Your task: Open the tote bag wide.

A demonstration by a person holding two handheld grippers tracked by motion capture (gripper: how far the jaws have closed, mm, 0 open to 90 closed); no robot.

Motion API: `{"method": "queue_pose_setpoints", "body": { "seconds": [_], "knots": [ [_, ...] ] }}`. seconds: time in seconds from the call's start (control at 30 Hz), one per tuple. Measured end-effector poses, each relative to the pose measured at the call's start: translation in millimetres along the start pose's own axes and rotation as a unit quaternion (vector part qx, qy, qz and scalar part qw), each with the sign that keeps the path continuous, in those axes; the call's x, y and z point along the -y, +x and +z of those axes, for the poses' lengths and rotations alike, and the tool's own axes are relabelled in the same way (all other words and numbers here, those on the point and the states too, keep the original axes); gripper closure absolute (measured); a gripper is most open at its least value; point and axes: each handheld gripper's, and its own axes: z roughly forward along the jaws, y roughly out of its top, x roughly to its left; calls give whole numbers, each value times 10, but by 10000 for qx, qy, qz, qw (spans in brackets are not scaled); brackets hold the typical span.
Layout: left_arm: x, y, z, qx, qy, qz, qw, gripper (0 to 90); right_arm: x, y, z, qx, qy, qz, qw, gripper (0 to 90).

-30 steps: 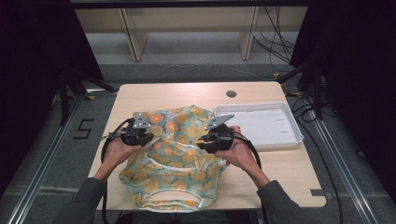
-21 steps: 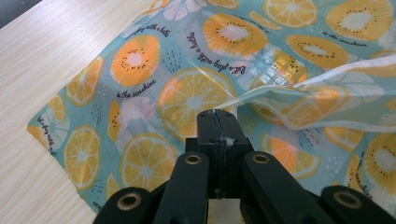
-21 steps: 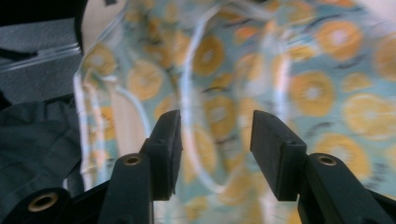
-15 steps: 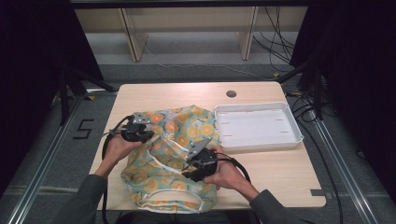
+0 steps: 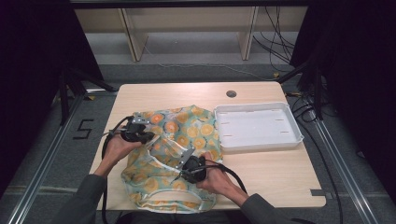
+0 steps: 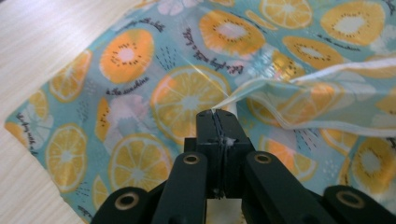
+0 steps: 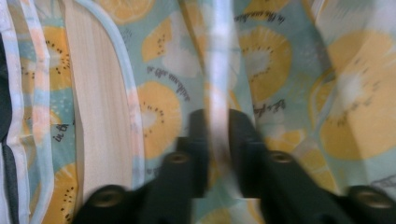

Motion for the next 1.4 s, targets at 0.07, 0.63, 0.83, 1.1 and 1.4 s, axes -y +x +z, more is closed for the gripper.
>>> {"method": "queue_pose_setpoints", "body": {
  "seconds": [0.07,0.63,0.83,1.1,1.4],
  "knots": [
    [12,6,-11,155,34,19,9999,826,-13,-26,-76,-3,-141,7,9999,895],
    [244,-647,-718,214,8,705,9973,228,-52,-261,-568,-325,-1054,465,9928,900],
    [477,-754,-553,-34,251,1139,9932,574,-86,-261,-618,-396,-1133,340,9922,899],
    [292,-754,-975,449,176,1564,9865,889,-197,-204,-865,-574,-1432,230,9878,899],
    [-15,-463,-1061,604,-44,1230,9906,879,-371,-431,-1049,-216,-1762,308,9836,899]
  ]
}}
